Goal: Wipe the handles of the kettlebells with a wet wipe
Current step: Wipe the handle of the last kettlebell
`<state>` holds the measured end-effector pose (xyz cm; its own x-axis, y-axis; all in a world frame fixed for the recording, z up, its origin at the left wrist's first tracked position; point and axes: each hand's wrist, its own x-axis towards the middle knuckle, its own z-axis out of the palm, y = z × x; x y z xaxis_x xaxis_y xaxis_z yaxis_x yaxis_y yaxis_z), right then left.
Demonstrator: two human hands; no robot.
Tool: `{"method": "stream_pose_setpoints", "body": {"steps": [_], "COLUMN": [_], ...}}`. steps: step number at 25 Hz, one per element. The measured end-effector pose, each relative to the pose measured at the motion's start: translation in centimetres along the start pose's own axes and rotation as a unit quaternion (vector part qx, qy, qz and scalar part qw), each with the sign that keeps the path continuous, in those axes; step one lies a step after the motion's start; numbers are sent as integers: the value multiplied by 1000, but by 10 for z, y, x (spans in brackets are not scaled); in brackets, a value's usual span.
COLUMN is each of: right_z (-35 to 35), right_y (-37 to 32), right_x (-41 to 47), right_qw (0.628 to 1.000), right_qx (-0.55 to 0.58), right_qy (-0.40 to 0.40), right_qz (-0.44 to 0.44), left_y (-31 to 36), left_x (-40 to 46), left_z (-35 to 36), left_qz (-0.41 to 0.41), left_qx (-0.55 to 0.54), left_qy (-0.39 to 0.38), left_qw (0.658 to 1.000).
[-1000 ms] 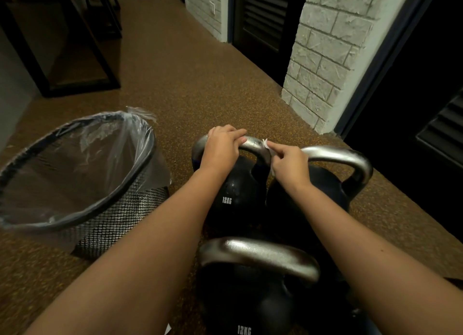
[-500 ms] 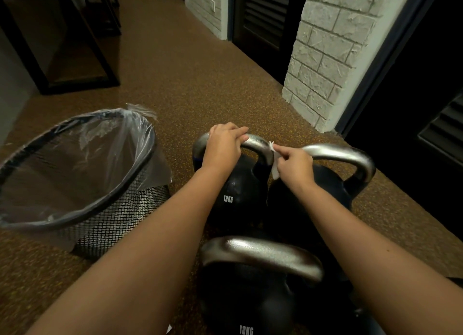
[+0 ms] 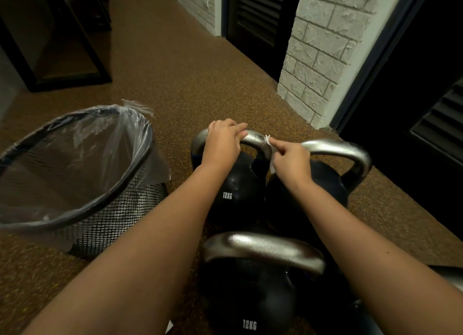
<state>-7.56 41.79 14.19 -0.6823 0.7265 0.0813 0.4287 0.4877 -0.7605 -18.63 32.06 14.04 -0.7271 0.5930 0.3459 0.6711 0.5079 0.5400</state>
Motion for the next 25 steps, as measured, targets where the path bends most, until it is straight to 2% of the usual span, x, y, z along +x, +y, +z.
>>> {"method": "stream_pose_setpoints", "body": {"steps": [2,6,11,17,22,25], "right_z": [1,5,11,18,22,22], "right_y": [6,4,-13,-24,-30,-30], "right_x": [-5,-1,-8,7,2,-5], "right_qw": [1000,995,987,931,930,935], "right_qx": [-3,18,49,193,218,181], "right_qy": [2,1,37,78,93,84], "right_qz": [3,101,151,299,282,293], "left_y": [-1,-2,0,-3,-6,-4], "left_x": [0,-1,-2,0,1,-1], "left_z": [2,4,3,6,7,7], "left_qz": [5,15,10,16,21,22], "left_qx": [0,5,18,23,22,18], "left_qy": [3,14,12,8,12,11], "left_qw": [1000,1000,1000,1000,999,1000]}}
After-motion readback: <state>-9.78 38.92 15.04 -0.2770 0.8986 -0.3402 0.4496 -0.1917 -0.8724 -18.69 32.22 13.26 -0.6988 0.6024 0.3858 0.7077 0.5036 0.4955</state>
